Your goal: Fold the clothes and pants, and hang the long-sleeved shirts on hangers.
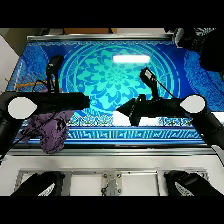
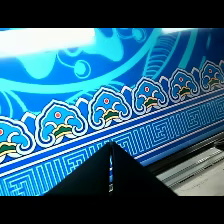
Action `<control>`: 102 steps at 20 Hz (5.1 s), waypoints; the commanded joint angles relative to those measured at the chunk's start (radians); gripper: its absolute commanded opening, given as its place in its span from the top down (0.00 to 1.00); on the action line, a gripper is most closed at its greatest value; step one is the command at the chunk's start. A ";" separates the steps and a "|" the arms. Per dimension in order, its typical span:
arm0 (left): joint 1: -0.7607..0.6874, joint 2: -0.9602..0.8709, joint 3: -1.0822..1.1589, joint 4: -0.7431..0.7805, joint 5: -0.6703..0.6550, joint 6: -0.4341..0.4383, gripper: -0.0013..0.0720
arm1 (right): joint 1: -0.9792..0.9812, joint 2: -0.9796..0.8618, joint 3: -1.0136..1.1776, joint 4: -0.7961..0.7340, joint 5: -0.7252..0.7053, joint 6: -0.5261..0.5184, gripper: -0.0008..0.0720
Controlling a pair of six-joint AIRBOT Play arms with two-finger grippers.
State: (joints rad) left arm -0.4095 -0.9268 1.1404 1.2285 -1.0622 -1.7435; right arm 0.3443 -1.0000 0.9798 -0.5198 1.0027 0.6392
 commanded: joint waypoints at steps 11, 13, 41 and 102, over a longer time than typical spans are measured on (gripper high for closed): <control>0.335 -0.059 -0.069 0.393 -0.175 0.052 0.03 | 0.001 -0.006 -0.003 0.007 0.000 0.000 0.95; 0.428 -0.060 -0.189 0.393 -0.123 0.052 0.03 | 0.001 -0.006 -0.003 0.007 0.000 0.000 0.95; -0.306 -0.390 0.243 0.009 0.340 0.045 0.02 | -0.495 0.210 0.111 -0.368 -0.091 0.462 0.95; -0.336 -0.465 0.310 0.365 -0.087 -0.163 0.96 | 0.257 -0.155 0.033 -0.926 -0.263 1.536 0.01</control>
State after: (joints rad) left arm -0.7452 -1.3926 1.4521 1.6024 -1.1465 -1.9064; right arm 0.5507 -1.1099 1.0126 -1.4387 0.8291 2.1113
